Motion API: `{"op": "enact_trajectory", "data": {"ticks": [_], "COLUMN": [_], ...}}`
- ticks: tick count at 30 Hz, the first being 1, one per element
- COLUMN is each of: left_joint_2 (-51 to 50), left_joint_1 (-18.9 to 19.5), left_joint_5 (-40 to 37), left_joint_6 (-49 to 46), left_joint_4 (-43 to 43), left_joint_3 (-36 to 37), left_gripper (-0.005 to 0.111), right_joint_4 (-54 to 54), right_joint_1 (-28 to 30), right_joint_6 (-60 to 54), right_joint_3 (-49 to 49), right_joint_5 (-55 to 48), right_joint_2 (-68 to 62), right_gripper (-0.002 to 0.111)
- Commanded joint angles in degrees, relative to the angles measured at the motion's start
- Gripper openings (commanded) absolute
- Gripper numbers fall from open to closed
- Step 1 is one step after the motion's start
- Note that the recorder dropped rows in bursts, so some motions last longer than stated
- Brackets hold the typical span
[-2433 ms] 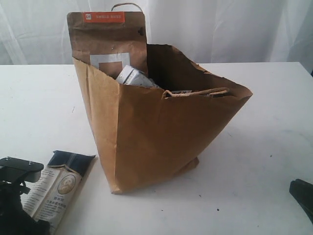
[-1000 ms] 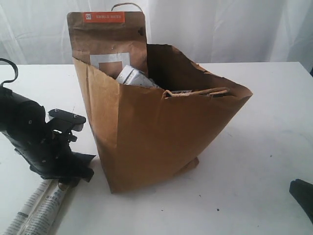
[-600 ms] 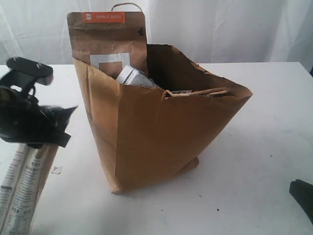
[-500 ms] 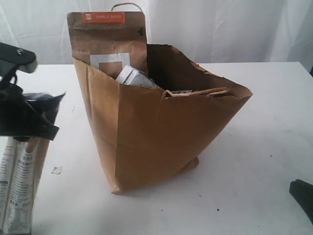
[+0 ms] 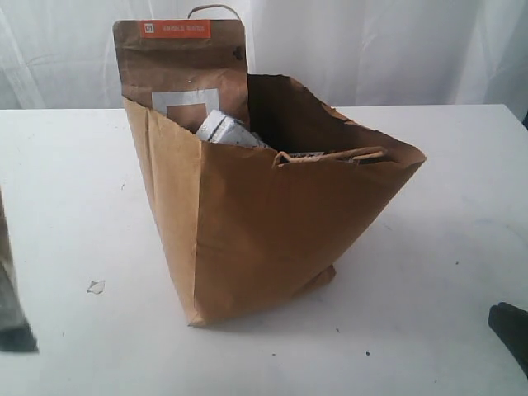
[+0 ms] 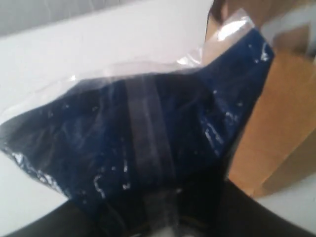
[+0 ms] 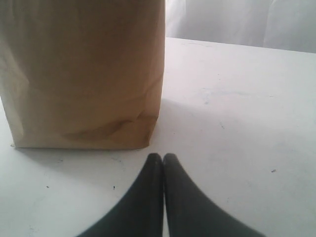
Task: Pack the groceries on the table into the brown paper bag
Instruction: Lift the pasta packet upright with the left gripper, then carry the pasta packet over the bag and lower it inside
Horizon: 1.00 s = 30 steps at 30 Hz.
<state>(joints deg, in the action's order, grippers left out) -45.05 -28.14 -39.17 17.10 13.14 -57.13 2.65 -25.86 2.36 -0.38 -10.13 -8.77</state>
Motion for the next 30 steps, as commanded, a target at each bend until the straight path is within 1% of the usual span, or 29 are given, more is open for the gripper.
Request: {"op": "enact_trajectory", "data": {"ticks": [1,4,6,9,11,12,19,22,24,26,27,30], "left_joint_2": [4.01,4.37,4.37,4.37,4.37,4.37,3.28,1.60,-0.02,-2.26,-3.56,-6.94], "left_joint_1": [0.09,0.09,0.09,0.09,0.09,0.09,0.09,0.09,0.09,0.09,0.09,0.09], "left_joint_5": [8.56,15.12,17.57,23.35,25.75,27.13,27.99,27.58,26.24,23.22,21.17,19.00], "left_joint_6": [-4.06,-8.59,-10.72,-17.10,-20.88,-24.12,-42.40,-55.29,-65.88,-77.25,-84.76,-99.24], "left_joint_4": [-3.33,-8.86,-12.65,-21.49,-26.97,-31.29,-53.70,-65.16,-75.54,-86.21,-91.79,-106.95], "left_joint_3": [-9.95,-13.48,-15.00,-15.30,-15.30,-15.30,-15.30,-15.30,-15.43,-15.99,-16.43,-18.09], "left_gripper": [0.000,0.000,0.000,0.000,0.000,0.000,0.000,0.000,0.000,0.000,0.000,0.000], "right_joint_4": [0.14,0.14,0.14,0.14,0.14,0.14,0.14,0.14,0.14,0.14,0.14,0.14], "right_joint_1": [0.21,0.21,0.21,0.21,0.21,0.21,0.21,0.21,0.21,0.21,0.21,0.21], "right_joint_6": [0.12,0.12,0.12,0.12,0.12,0.12,0.12,0.12,0.12,0.12,0.12,0.12], "right_joint_3": [0.38,0.38,0.38,0.38,0.38,0.38,0.38,0.38,0.38,0.38,0.38,0.38], "right_joint_5": [0.25,0.25,0.25,0.25,0.25,0.25,0.25,0.25,0.25,0.25,0.25,0.25], "right_joint_2": [0.28,0.28,0.28,0.28,0.28,0.28,0.28,0.28,0.28,0.28,0.28,0.28], "right_gripper": [0.000,0.000,0.000,0.000,0.000,0.000,0.000,0.000,0.000,0.000,0.000,0.000]}}
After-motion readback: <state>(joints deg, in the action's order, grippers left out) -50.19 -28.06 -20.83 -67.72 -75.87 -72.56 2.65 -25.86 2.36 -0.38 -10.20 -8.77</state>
